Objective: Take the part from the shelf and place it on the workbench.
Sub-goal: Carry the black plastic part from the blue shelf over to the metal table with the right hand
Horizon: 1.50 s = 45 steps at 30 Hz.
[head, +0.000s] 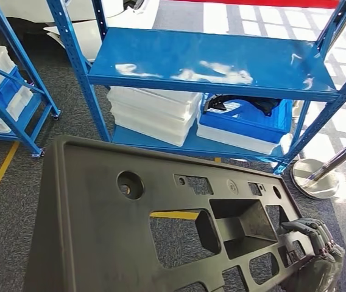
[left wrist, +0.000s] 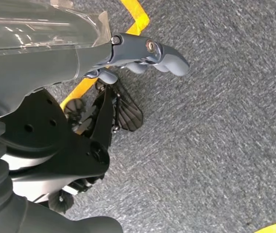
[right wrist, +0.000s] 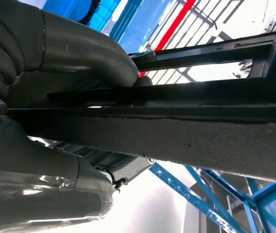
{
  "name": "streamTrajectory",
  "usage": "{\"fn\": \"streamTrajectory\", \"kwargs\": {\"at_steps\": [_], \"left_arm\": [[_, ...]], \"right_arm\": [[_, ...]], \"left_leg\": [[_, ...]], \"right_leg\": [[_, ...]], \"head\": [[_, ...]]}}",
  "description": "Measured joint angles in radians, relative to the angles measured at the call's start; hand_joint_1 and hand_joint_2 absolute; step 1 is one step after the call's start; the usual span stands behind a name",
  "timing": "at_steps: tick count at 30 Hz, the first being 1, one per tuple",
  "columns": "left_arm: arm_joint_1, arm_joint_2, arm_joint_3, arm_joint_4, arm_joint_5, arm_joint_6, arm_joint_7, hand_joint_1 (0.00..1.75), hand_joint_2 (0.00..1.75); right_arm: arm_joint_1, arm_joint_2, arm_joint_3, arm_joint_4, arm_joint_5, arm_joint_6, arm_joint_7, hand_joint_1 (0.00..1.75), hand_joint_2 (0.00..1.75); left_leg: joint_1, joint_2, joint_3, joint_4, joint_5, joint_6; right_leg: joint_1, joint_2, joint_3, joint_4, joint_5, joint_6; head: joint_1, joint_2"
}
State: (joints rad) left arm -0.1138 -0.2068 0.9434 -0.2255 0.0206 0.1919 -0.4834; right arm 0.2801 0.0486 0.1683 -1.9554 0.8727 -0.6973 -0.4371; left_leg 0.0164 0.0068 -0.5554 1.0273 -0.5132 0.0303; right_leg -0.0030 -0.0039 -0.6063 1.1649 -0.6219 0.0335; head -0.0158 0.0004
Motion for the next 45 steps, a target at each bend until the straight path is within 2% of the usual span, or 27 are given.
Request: {"fn": "streamTrajectory", "kwargs": {"at_steps": [2,3,4,7,9,12,14,16,18,19,21,23,24,26,28,29,31,32,33,34,35,37,38,40,42,43,45], "left_arm": [[0.002,0.0,0.0,0.0,0.0,0.001,0.0,0.0,1.75],[0.003,0.0,0.0,0.0,0.0,0.001,0.0,0.0,1.75],[0.003,0.0,0.0,0.0,0.0,0.001,0.0,0.0,1.75],[0.0,0.0,0.0,0.0,0.0,0.002,0.0,0.0,1.75],[-0.002,0.0,0.0,0.0,0.0,0.002,0.001,0.0,1.75],[0.0,0.0,0.0,0.0,0.0,0.002,0.002,0.0,1.75],[0.001,0.0,0.0,0.0,0.0,0.002,0.002,0.0,1.75],[0.0,0.0,0.0,0.0,0.0,0.002,0.002,0.0,1.75],[0.001,0.0,0.0,0.0,0.0,0.002,0.003,0.0,1.75],[0.002,0.0,0.0,0.0,0.0,0.002,0.004,0.0,1.75],[0.001,0.0,0.0,0.0,0.0,0.002,0.005,0.0,1.75],[-0.001,0.001,0.0,0.0,0.0,0.002,0.005,0.0,1.75],[-0.001,0.001,0.0,0.0,0.0,0.002,0.006,0.0,1.75],[0.001,0.001,0.0,0.0,0.0,0.002,0.006,0.0,1.75],[0.002,0.0,0.0,0.0,0.0,0.002,0.006,0.0,1.75],[0.001,0.0,0.0,0.0,0.0,0.001,0.006,0.0,1.75],[0.001,0.0,0.0,0.0,0.0,0.001,0.006,0.0,1.75],[0.002,0.0,0.0,0.0,0.0,0.001,0.006,0.0,1.75],[0.002,0.0,0.0,0.0,0.0,0.001,0.006,0.0,1.75],[0.003,0.0,0.0,0.0,0.0,0.001,0.006,0.0,1.75],[0.003,0.0,0.0,0.0,0.0,0.001,0.006,0.0,1.75],[0.001,-0.001,0.0,0.0,0.0,0.001,0.006,0.0,1.75],[-0.001,-0.001,0.0,0.0,0.0,0.001,0.006,0.0,1.75],[-0.002,-0.002,0.0,0.0,0.0,0.001,0.006,0.0,1.75],[0.0,-0.001,0.0,0.0,0.0,0.001,0.007,0.0,1.75],[0.0,-0.001,0.0,0.0,0.0,0.001,0.007,0.0,1.75],[0.0,0.0,0.0,0.0,0.0,0.001,0.007,0.0,1.75]], "right_arm": [[0.002,0.001,-0.003,0.001,-0.001,0.0,0.0,1.75,1.75],[0.003,0.001,-0.004,0.001,-0.001,0.0,0.0,1.75,1.75],[0.003,0.001,-0.005,0.001,-0.002,0.0,0.0,1.75,1.75],[0.004,0.002,-0.008,0.001,-0.001,0.0,0.0,1.75,1.75],[0.005,0.002,-0.011,0.001,0.0,0.0,-0.001,1.75,1.75],[0.005,0.005,-0.016,0.0,0.002,0.0,-0.004,1.75,1.75],[0.005,0.008,-0.019,0.0,0.002,0.0,-0.005,1.75,1.75],[0.006,0.011,-0.022,0.0,0.002,0.0,-0.005,1.75,1.75],[0.007,0.011,-0.025,0.0,0.003,0.0,-0.006,1.75,1.75],[0.007,0.012,-0.026,0.0,0.003,0.0,-0.006,1.75,1.75],[0.007,0.013,-0.028,0.0,0.002,0.0,-0.006,1.75,1.75],[0.008,0.015,-0.03,0.0,0.002,0.0,-0.007,1.75,1.75],[0.008,0.015,-0.031,0.0,0.002,0.0,-0.007,1.75,1.75],[0.009,0.016,-0.032,0.0,0.003,0.0,-0.007,1.75,1.75],[0.009,0.016,-0.033,-0.001,0.002,0.0,-0.007,1.75,1.75],[0.01,0.016,-0.034,-0.001,0.002,0.0,-0.008,1.75,1.75],[0.011,0.016,-0.036,-0.002,0.002,0.0,-0.008,1.75,1.75],[0.013,0.016,-0.037,-0.002,0.002,0.0,-0.008,1.75,1.75],[0.014,0.016,-0.038,-0.002,0.001,0.0,-0.008,1.75,1.75],[0.016,0.016,-0.039,-0.002,0.001,0.0,-0.008,1.75,1.75],[0.016,0.016,-0.04,-0.002,0.001,0.0,-0.008,1.75,1.75],[0.017,0.016,-0.041,-0.002,0.001,0.0,-0.008,1.75,1.75],[0.017,0.016,-0.042,-0.003,0.001,0.0,-0.008,1.75,1.75],[0.018,0.016,-0.044,-0.003,0.001,0.0,-0.008,1.75,1.75],[0.017,0.016,-0.046,-0.003,0.0,0.0,-0.008,1.75,1.75],[0.016,0.016,-0.047,-0.003,-0.001,0.0,-0.008,1.75,1.75],[0.016,0.016,-0.048,-0.003,-0.004,0.0,-0.008,1.75,1.75]], "left_leg": [[0.0,-0.001,-0.006,0.0,0.004,0.004],[0.0,-0.002,-0.007,0.0,0.006,0.003],[0.001,-0.005,-0.007,0.001,0.007,0.002],[0.001,-0.02,-0.008,0.002,0.013,-0.007],[0.001,-0.028,-0.017,0.003,0.021,-0.019],[0.003,-0.035,-0.033,0.009,0.02,-0.038],[0.002,-0.03,-0.063,0.072,-0.029,-0.043],[0.001,-0.023,-0.113,0.2,-0.1,-0.047],[0.001,-0.022,-0.133,0.277,-0.125,-0.047],[0.0,-0.02,-0.115,0.259,-0.111,-0.045],[-0.003,-0.002,-0.036,0.129,-0.055,-0.036],[-0.01,0.027,0.023,0.017,-0.022,-0.025],[-0.014,0.035,0.031,-0.004,-0.02,-0.02],[-0.016,0.03,0.025,-0.008,-0.013,-0.011],[-0.012,0.022,0.02,-0.013,-0.003,0.003],[-0.009,0.019,0.017,-0.015,0.003,0.009],[-0.007,0.011,0.009,-0.015,0.009,0.014],[-0.008,0.007,0.006,-0.015,0.012,0.015],[-0.008,0.001,0.004,-0.014,0.014,0.014],[-0.008,-0.005,0.003,-0.014,0.016,0.013],[-0.008,-0.012,0.003,-0.014,0.017,0.012],[-0.009,-0.026,0.004,-0.013,0.019,0.008],[-0.01,-0.032,0.002,-0.012,0.021,0.004],[-0.011,-0.042,-0.007,-0.011,0.027,-0.006],[-0.011,-0.047,-0.017,-0.008,0.028,-0.017],[-0.011,-0.044,-0.025,0.006,0.016,-0.021],[-0.01,-0.033,-0.063,0.093,-0.043,-0.027]], "right_leg": [[-0.006,0.0,-0.041,0.112,-0.043,0.007],[-0.008,0.0,-0.04,0.124,-0.037,0.01],[-0.01,0.001,-0.02,0.093,-0.013,0.012],[-0.013,0.028,0.08,-0.098,0.08,0.009],[-0.012,0.043,0.1,-0.149,0.092,0.003],[-0.014,0.031,0.093,-0.162,0.097,-0.014],[-0.016,0.017,0.086,-0.172,0.107,-0.032],[-0.01,0.001,0.075,-0.171,0.113,-0.042],[-0.004,-0.014,0.067,-0.168,0.117,-0.046],[-0.002,-0.02,0.064,-0.165,0.118,-0.046],[0.001,-0.031,0.061,-0.159,0.118,-0.046],[0.006,-0.039,0.057,-0.153,0.12,-0.04],[0.008,-0.044,0.054,-0.151,0.122,-0.035],[0.008,-0.051,0.051,-0.151,0.126,-0.025],[0.005,-0.04,0.043,-0.131,0.102,-0.013],[0.003,-0.028,0.03,-0.095,0.073,-0.008],[-0.001,-0.01,-0.017,0.03,-0.001,0.002],[-0.002,-0.008,-0.039,0.092,-0.026,0.005],[-0.003,-0.007,-0.048,0.125,-0.033,0.007],[-0.003,-0.007,-0.039,0.118,-0.019,0.007],[-0.003,-0.004,-0.011,0.07,0.012,0.006],[-0.003,0.019,0.063,-0.073,0.08,-0.001],[-0.003,0.032,0.087,-0.126,0.099,-0.005],[-0.001,0.044,0.101,-0.162,0.104,-0.014],[-0.004,0.032,0.097,-0.171,0.105,-0.023],[-0.007,0.026,0.095,-0.176,0.108,-0.028],[-0.011,0.009,0.089,-0.181,0.113,-0.039]], "head": [[0.0,0.0],[0.0,0.0],[-0.001,0.0],[-0.001,0.0],[-0.001,0.0],[-0.002,0.0],[-0.005,0.0],[-0.006,0.0],[-0.006,0.0],[-0.006,0.0],[-0.006,0.0],[-0.006,0.0],[-0.005,0.0],[-0.005,0.0],[-0.004,0.0],[-0.003,0.0],[-0.003,0.0],[-0.003,0.0],[-0.003,0.0],[-0.003,0.0],[-0.003,0.0],[-0.003,0.0],[-0.003,0.0],[-0.004,0.0],[-0.004,0.0],[-0.005,0.0],[-0.007,0.0]]}}
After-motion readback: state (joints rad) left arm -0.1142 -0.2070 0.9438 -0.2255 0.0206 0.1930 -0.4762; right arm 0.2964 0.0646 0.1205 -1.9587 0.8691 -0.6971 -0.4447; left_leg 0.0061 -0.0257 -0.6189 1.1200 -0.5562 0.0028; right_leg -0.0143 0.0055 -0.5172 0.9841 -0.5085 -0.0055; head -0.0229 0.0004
